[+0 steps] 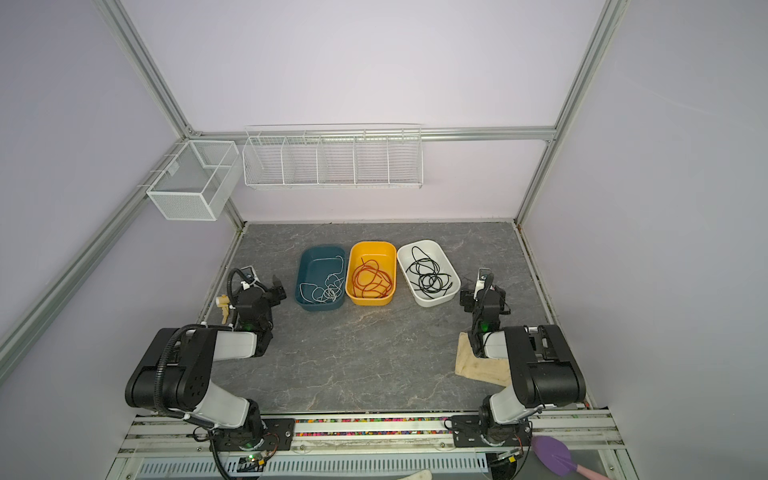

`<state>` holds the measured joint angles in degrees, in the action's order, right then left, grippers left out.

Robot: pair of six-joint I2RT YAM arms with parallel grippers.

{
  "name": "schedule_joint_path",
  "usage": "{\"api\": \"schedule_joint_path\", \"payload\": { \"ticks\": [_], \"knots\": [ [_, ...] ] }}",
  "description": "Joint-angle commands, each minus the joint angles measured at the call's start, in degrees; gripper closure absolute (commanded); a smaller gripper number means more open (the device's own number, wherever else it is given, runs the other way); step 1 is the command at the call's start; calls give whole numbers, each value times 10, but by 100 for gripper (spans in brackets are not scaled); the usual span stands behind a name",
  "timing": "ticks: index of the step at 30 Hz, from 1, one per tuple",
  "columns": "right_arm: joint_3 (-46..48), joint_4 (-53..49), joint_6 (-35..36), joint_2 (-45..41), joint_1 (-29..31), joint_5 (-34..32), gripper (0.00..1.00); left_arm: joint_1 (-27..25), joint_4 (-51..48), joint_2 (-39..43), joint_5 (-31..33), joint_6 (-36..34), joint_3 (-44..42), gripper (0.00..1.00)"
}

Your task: Untangle the cables

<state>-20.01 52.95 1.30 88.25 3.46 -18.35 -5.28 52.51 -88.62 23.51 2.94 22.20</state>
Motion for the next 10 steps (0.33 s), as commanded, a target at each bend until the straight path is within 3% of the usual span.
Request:
{"api": "schedule_joint_path", "payload": {
  "ticks": [1, 10],
  "knots": [
    [-5, 9, -2, 0, -3, 4, 11, -1, 15, -6, -3, -7, -3, 1],
    [-8, -3, -8, -2, -14, 29, 11, -1, 15, -7, -3, -7, -4, 1]
  ]
}}
